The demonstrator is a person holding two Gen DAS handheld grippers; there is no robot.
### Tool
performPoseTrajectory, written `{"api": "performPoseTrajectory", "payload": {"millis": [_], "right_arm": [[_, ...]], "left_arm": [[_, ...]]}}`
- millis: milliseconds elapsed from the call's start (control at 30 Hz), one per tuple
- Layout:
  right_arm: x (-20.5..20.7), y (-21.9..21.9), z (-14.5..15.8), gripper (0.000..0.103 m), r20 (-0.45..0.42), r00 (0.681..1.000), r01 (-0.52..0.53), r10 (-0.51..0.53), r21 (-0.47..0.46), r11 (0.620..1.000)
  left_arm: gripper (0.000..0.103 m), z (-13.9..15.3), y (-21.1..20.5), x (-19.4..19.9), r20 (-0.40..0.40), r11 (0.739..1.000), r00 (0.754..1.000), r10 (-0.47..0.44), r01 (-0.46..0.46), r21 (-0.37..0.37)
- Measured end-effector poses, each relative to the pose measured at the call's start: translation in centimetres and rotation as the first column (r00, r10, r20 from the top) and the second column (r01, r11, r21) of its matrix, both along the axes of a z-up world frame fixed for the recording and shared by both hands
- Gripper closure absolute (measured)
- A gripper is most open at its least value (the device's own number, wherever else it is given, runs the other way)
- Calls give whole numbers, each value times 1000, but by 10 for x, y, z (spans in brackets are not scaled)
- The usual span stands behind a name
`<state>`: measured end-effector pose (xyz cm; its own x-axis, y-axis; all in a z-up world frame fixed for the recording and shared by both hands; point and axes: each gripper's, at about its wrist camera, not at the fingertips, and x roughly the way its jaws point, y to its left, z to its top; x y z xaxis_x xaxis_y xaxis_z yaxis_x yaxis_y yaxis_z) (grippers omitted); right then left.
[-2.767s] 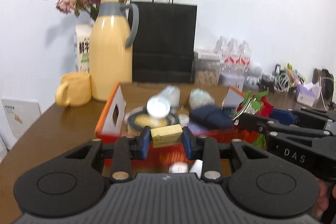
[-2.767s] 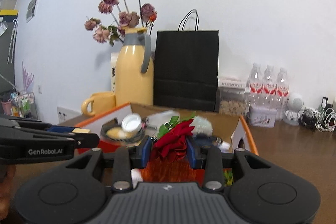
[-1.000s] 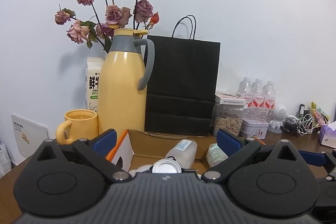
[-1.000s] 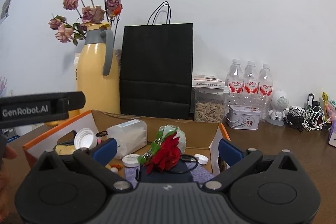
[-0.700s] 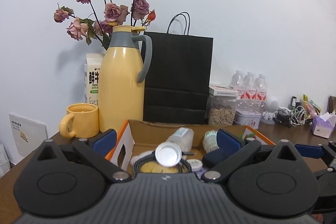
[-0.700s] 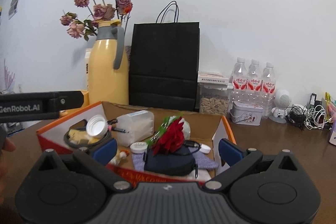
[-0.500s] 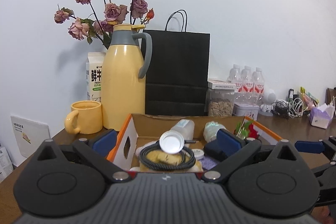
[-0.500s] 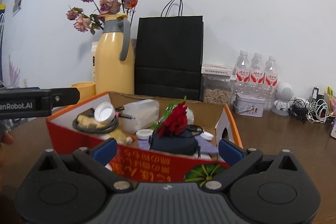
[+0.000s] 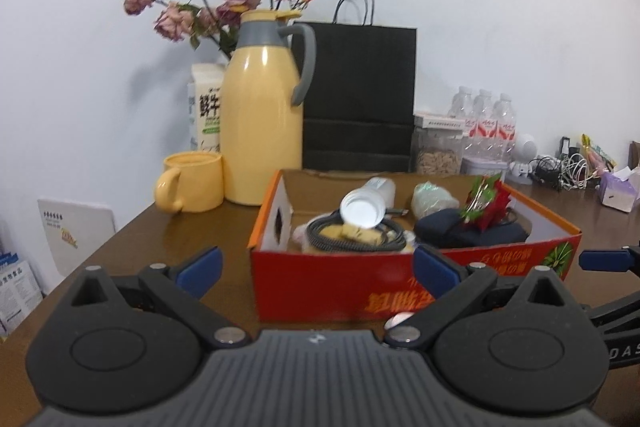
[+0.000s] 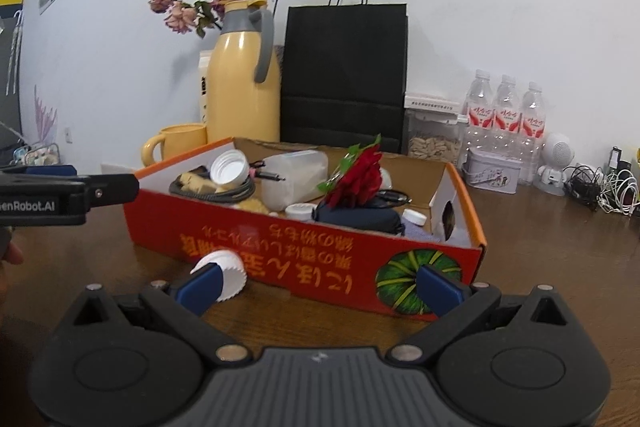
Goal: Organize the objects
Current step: 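Withdraw both grippers from the box back over the table, then reach the right gripper toward the white caps on the table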
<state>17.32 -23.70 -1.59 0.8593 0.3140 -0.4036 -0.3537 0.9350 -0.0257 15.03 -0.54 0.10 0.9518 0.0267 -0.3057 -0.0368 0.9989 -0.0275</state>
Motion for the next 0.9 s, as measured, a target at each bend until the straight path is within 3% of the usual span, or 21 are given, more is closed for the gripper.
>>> {"api": "performPoseTrajectory", "payload": {"millis": [267,433,600,733,867,900], "right_arm": [[-7,7,-7,0,-64,996,-64,63,-7,998],[-6,13,-12,9,-126,984,-131,130,1,991],[-3,20,-17,36,-199,962,-185,184,13,983],[-1,29,-22,39,-243,949,-211,201,-16,977],[-7,36,-22,61,-229,944,-250,235,-37,967],[-7,37,-22,61,-228,945,-250,235,-38,967]], "left_arm": [[0,-8,15,-6,-58,1000,998,12,-13,-10],[0,-9,21,-9,-62,1000,998,3,-5,-25],[0,-7,21,-9,-59,1000,998,-4,2,-28],[0,-6,21,-12,-51,999,999,-12,10,-35],[0,-6,21,-12,-51,999,999,-17,15,-35],[0,-6,21,-12,-51,999,999,-17,15,-35]]}}
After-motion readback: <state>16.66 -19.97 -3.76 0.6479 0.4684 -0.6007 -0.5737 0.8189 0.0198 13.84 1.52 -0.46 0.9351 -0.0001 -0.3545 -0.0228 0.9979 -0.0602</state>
